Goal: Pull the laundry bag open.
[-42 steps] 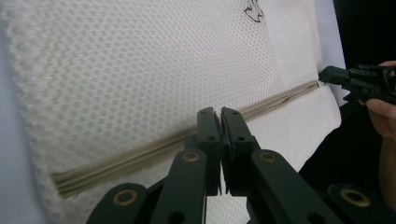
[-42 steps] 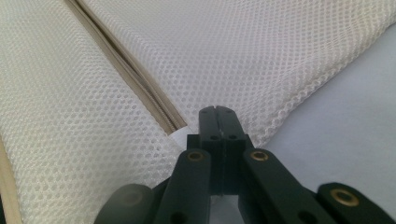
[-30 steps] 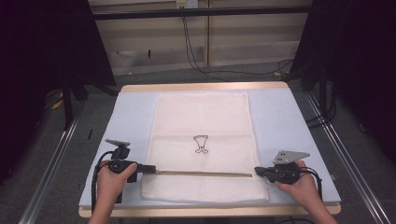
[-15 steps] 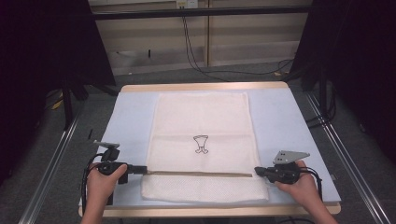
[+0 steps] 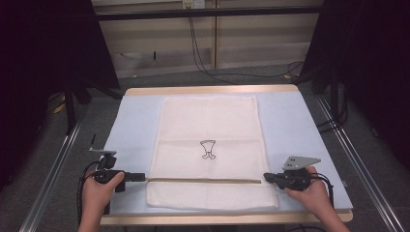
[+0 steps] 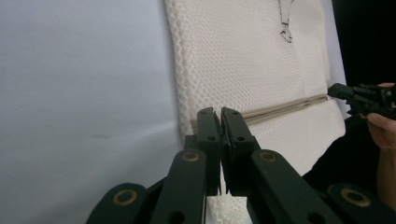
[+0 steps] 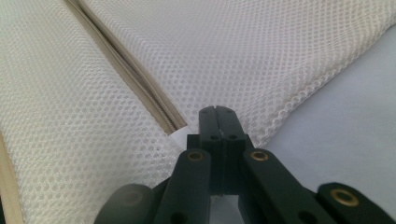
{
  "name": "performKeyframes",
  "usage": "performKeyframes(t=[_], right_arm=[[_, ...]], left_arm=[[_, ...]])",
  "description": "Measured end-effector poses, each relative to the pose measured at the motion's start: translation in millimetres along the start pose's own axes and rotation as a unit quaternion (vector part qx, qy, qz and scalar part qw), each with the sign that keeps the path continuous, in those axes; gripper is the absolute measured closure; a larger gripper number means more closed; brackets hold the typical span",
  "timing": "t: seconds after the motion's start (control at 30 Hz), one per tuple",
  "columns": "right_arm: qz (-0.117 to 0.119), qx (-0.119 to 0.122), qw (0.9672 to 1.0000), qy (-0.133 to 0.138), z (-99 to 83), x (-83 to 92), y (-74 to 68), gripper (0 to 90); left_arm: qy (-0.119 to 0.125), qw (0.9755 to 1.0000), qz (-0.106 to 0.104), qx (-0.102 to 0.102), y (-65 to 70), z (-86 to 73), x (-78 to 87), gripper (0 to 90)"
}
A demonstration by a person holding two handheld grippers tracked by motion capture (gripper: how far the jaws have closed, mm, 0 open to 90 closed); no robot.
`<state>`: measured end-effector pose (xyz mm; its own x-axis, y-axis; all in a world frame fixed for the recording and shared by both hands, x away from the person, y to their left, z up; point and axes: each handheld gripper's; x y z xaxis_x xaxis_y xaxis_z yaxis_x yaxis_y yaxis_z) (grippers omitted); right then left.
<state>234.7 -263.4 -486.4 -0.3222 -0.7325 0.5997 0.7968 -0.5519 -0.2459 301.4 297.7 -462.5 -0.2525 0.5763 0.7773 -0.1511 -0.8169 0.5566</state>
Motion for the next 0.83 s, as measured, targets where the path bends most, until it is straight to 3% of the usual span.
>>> performKeyframes(t=[0.13,0.17,0.3,0.43,0.5,0.53,0.57,0.6,0.67,0.73,0.77,0.83], right_arm=[[-0.001,0.0,1.0,0.0,0.0,0.0,-0.1,90.0],[0.0,0.0,1.0,0.0,-0.1,0.0,-0.2,90.0],[0.001,0.0,1.0,0.0,-0.2,0.2,-0.2,90.0],[0.001,0.0,1.0,0.0,-0.2,0.1,0.0,90.0],[0.001,0.001,1.0,0.0,-0.3,0.3,-0.2,90.0],[-0.001,0.002,1.0,0.001,-0.4,0.3,-0.3,90.0],[0.002,0.003,1.0,0.002,-0.2,0.5,-0.3,90.0],[0.002,0.006,1.0,0.002,0.4,1.6,-0.2,89.5],[-0.019,0.001,0.9997,0.017,3.4,5.0,0.8,61.1],[-0.042,0.024,0.9976,0.05,7.4,11.3,5.6,47.5],[-0.063,0.019,0.996,0.061,8.0,15.5,7.8,42.5],[-0.099,0.003,0.9929,0.067,6.5,21.8,14.2,35.2]], left_arm=[[-0.004,1.0,-0.004,-0.005,-4.4,-0.1,0.5,87.3],[-0.005,1.0,0.004,-0.007,-5.4,0.1,1.1,87.3],[-0.005,0.9999,0.005,0.008,-11.8,-1.1,2.1,87.3],[-0.005,1.0,-0.001,0.005,-15.0,-1.7,3.2,87.1],[0.021,0.9986,0.047,-0.001,-10.9,-2.2,6.7,85.7],[0.032,0.9982,0.05,-0.001,-11.4,-1.5,9.5,71.6],[0.049,0.9982,0.035,-0.004,-12.7,-1.2,12.5,63.7],[0.072,0.9972,0.018,-0.006,-13.8,-1.3,14.5,55.9],[0.111,0.993,0.036,-0.02,-14.0,-1.8,16.3,46.9],[0.128,0.9909,0.041,-0.009,-14.9,-0.9,15.9,43.3],[0.142,0.9886,0.048,-0.011,-14.5,-0.6,15.2,41.1],[0.179,0.98,0.077,-0.04,-13.6,0.1,12.5,32.2]])
Point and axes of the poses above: each handheld gripper's, and its own axes: x roughly backward along the jaws, z roughly out of its top, y roughly to its right, and after that the axes turned 13 degrees about z, right-handed
